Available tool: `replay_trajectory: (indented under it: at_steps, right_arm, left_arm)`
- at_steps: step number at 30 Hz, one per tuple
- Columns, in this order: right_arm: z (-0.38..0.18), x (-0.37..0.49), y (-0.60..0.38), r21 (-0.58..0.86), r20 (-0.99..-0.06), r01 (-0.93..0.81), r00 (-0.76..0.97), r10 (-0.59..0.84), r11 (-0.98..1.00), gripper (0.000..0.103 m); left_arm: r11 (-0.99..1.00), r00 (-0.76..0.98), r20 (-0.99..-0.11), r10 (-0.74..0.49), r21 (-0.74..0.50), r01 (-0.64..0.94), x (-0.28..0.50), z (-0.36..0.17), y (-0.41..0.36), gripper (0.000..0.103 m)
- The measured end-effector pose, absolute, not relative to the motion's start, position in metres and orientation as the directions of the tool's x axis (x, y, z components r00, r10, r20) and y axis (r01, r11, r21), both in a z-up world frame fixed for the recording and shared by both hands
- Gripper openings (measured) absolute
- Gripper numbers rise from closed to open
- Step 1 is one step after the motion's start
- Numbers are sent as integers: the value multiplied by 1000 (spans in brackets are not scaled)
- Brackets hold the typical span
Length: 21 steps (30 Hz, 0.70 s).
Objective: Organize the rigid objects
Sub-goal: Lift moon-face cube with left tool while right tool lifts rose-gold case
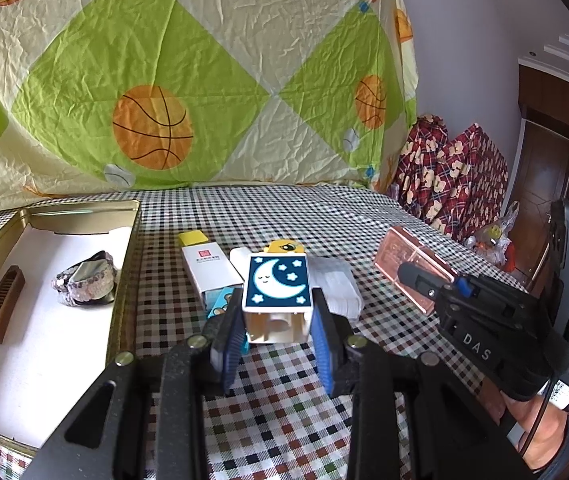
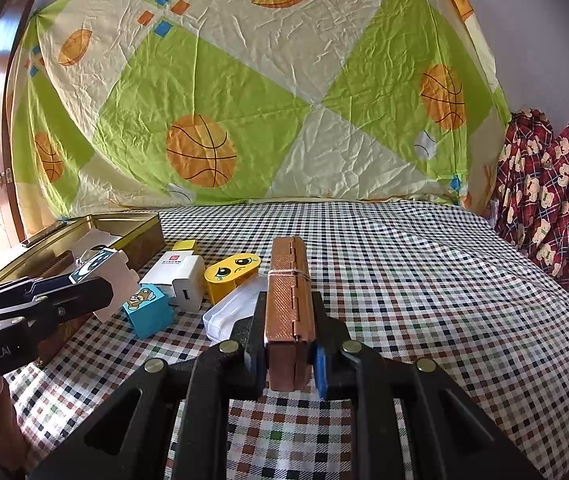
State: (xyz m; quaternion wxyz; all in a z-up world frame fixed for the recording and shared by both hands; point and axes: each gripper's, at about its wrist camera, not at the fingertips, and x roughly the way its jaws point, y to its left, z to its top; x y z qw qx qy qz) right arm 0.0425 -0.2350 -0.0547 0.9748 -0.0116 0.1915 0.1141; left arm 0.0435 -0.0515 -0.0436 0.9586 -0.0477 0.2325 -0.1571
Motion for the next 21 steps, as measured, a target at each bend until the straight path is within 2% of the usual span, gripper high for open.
replay_trajectory:
  at_steps: [21]
  right_arm:
    - [-54,27,-237,3,-284,-239,931,230,971,19]
  left_arm:
    - [953,880,-368,-301,-142,266,27,-41,-52,30]
